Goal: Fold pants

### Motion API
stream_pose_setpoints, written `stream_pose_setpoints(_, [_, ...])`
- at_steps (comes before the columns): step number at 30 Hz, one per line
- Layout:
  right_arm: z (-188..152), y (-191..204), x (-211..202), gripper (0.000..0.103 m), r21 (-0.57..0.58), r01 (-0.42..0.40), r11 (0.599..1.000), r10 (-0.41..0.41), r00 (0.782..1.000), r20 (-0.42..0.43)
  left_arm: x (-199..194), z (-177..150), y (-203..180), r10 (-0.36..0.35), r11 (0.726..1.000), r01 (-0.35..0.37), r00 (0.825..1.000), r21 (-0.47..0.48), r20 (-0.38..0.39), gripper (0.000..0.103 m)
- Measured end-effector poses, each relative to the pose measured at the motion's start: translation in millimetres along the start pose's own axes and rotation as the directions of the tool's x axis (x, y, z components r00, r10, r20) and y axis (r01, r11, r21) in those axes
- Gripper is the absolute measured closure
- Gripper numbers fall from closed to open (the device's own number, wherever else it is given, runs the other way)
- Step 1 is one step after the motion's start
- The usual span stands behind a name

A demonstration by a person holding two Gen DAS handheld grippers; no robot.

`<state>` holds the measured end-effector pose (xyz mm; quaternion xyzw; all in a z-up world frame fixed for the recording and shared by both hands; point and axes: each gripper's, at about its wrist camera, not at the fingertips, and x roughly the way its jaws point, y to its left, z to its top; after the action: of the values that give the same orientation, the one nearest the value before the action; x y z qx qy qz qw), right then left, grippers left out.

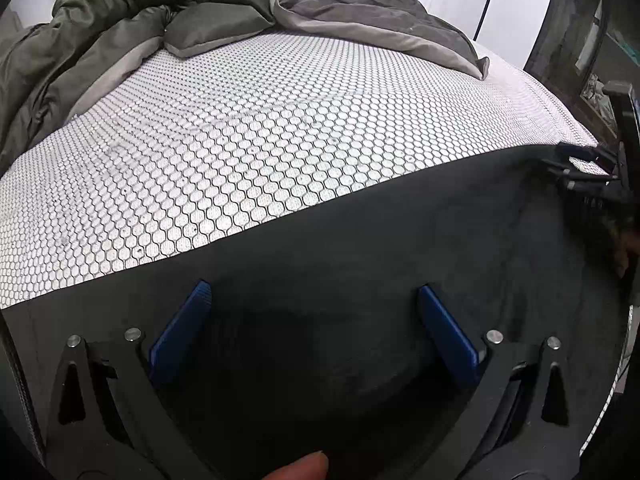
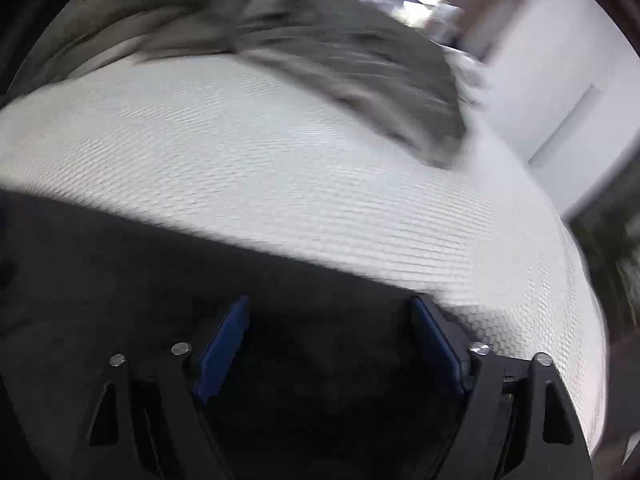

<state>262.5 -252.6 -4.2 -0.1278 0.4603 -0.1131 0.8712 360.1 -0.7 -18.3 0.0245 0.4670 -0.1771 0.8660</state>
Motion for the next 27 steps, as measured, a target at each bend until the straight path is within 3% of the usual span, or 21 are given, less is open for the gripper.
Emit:
stream_pose_setpoints(1, [-3,-10,4,0.045,0.023,-0.029,0.999,0.029,0.999,-0.023,1,0,0,0.008,1.000,-0.008,1.000,-0.001,-0.001,0.001])
stream_pose_setpoints(6, [-9,18,-12,0.044,-0.067,0.073,0.995,-0.073,0.997,0.007,-10,0,3,0.050,0.999,-0.049,0.999,-0.016,0.012,0.001])
stream_pose_setpoints(7, [-11,18,-24,0.044,-0.056,0.059,0.997,-0.058,0.998,0.018,-17,0,1,0.050,0.999,-0.049,0.998,-0.016,0.029,0.001])
stream_pose_setpoints(9, [-12,14,-46,0.041,-0.003,-0.003,1.000,0.003,0.999,0.045,-38,-2,-11,0.013,1.000,-0.015,0.997,0.025,0.075,0.001])
stream_pose_setpoints(11, [-16,8,-67,0.028,0.032,-0.065,0.997,0.062,0.994,0.086,-54,-6,-26,-0.031,0.996,0.022,0.994,0.082,0.102,0.001])
stream_pose_setpoints(14, [-20,34,-90,0.024,0.012,-0.226,0.974,0.222,0.967,0.127,-50,-18,-50,-0.098,0.981,0.089,0.994,0.174,0.046,0.001])
stream_pose_setpoints(17, [-22,61,-70,0.024,-0.047,-0.345,0.937,0.348,0.934,0.077,-22,-29,-59,-0.026,0.977,0.031,0.999,0.212,-0.023,0.000])
stream_pose_setpoints(18, [-28,76,-61,0.024,-0.079,-0.348,0.934,0.351,0.936,0.032,-17,-30,-56,-0.030,0.980,0.036,0.999,0.193,-0.038,0.000])
stream_pose_setpoints(22, [-37,76,-41,0.024,-0.098,-0.247,0.964,0.247,0.969,-0.018,-22,-29,-39,0.012,0.993,-0.010,1.000,0.116,-0.016,0.000])
stream_pose_setpoints(23, [-39,66,-42,0.024,-0.083,-0.154,0.985,0.153,0.988,-0.011,-22,-29,-35,0.015,0.995,-0.014,1.000,0.094,-0.016,0.000])
stream_pose_setpoints(25, [-46,48,-47,0.024,-0.053,-0.023,0.998,0.023,1.000,-0.005,-29,-30,-27,0.047,0.998,-0.047,0.999,0.053,-0.004,0.001])
stream_pose_setpoints(26, [-47,41,-48,0.024,-0.019,-0.012,1.000,0.012,1.000,-0.009,-33,-31,-26,0.053,0.997,-0.053,0.999,0.054,0.008,0.001])
stream_pose_setpoints(27, [-51,38,-56,0.024,0.023,-0.058,0.998,0.058,0.998,-0.006,-41,-34,-29,0.047,0.997,-0.048,0.999,0.064,0.024,0.001])
